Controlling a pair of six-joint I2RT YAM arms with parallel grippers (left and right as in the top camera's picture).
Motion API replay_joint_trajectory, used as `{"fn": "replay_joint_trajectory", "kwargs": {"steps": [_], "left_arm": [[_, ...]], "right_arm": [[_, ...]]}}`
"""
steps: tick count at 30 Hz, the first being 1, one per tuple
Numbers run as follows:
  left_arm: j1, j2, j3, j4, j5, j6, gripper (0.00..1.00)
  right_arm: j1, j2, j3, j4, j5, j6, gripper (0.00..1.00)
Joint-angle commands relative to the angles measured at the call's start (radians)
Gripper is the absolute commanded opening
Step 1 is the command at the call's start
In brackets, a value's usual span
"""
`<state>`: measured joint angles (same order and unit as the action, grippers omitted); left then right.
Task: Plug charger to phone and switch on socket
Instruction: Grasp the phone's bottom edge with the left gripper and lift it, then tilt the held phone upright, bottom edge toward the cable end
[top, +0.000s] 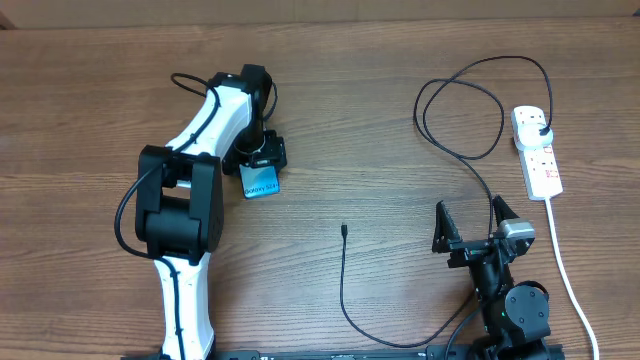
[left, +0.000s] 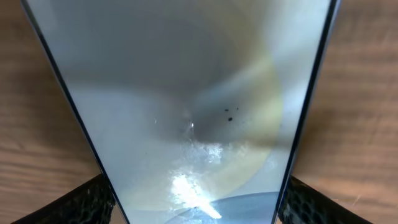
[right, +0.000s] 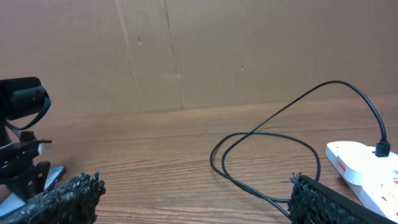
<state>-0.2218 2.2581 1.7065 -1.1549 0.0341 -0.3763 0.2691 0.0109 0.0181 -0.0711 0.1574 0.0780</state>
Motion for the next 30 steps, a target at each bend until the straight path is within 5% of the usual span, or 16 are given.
{"fn": "replay_joint_trajectory", "kwargs": {"steps": [1,14,24,30], "left_arm": [[-0.038,0.085,-0.124,-0.003,0.037,0.041,0.82],[-0.160,0.085,-0.284,-0.026,0.090,0.066,0.82],[-0.229,0.080,-0.290,-0.018,0.087,0.062,0.73],[-0.221,-0.009,-0.288,0.026,0.082,0.048,0.79]], "right_arm": [[-0.003,-0.008,-0.010,0.006,0.007,-0.004,1.00],[-0.003,-0.008,-0.010,0.006,0.007,-0.004,1.00],[-0.003,-0.008,-0.010,0.006,0.007,-0.004,1.00],[-0.003,-0.008,-0.010,0.006,0.007,-0.004,1.00]]}}
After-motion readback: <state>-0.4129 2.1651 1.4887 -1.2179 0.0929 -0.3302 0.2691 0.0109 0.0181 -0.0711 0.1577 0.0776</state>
